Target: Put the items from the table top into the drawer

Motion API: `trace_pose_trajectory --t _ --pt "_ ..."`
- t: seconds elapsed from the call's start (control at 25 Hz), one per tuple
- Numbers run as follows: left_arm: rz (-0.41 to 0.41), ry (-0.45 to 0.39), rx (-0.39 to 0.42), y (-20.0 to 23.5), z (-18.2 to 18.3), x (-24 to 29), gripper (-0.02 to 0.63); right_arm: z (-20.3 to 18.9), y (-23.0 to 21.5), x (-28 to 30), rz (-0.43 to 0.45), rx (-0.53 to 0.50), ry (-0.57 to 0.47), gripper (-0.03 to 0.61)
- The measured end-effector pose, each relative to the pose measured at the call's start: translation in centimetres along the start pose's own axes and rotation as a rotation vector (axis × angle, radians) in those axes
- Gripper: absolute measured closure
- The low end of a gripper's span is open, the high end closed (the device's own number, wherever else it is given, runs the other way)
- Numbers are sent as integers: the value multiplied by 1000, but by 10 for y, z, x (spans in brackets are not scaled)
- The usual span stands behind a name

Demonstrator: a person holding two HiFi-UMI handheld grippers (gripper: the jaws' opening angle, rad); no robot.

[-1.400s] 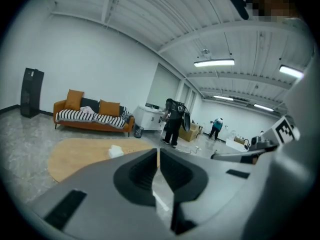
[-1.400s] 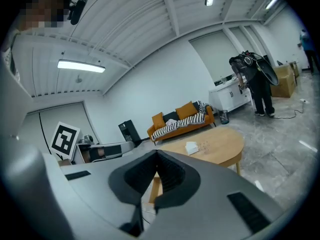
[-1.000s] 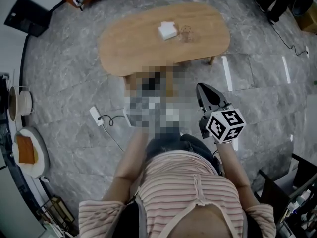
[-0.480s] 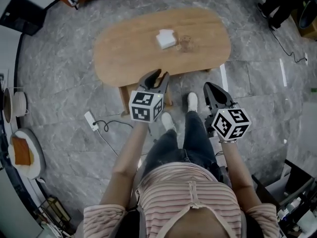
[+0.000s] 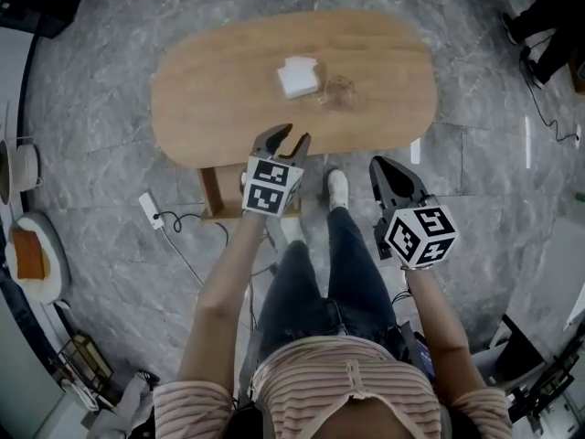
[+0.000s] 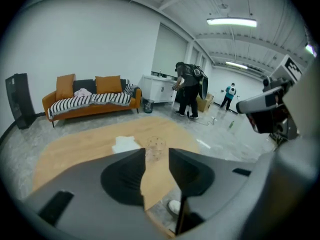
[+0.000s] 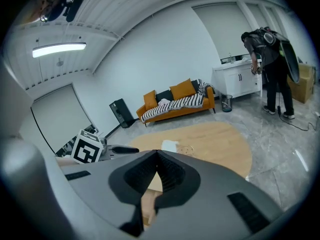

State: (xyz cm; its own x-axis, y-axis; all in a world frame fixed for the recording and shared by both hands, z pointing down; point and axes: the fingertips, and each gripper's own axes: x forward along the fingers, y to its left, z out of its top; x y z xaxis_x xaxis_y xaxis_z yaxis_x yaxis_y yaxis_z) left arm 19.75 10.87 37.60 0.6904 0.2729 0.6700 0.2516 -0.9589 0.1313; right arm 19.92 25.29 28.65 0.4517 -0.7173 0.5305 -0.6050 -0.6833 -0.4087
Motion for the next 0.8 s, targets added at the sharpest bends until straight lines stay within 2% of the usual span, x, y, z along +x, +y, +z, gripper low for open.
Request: trace_pose_trajectory --t 0.36,0.6,0.8 --pt "3 115 33 31 -35 115 491 -16 -64 77 45 -8 96 569" --pt "-9 191 110 48 -51 155 491 -36 -84 118 54 -12 155 569" --pt "-43 243 180 53 -57 180 491 -50 -91 143 58 -54 212 569"
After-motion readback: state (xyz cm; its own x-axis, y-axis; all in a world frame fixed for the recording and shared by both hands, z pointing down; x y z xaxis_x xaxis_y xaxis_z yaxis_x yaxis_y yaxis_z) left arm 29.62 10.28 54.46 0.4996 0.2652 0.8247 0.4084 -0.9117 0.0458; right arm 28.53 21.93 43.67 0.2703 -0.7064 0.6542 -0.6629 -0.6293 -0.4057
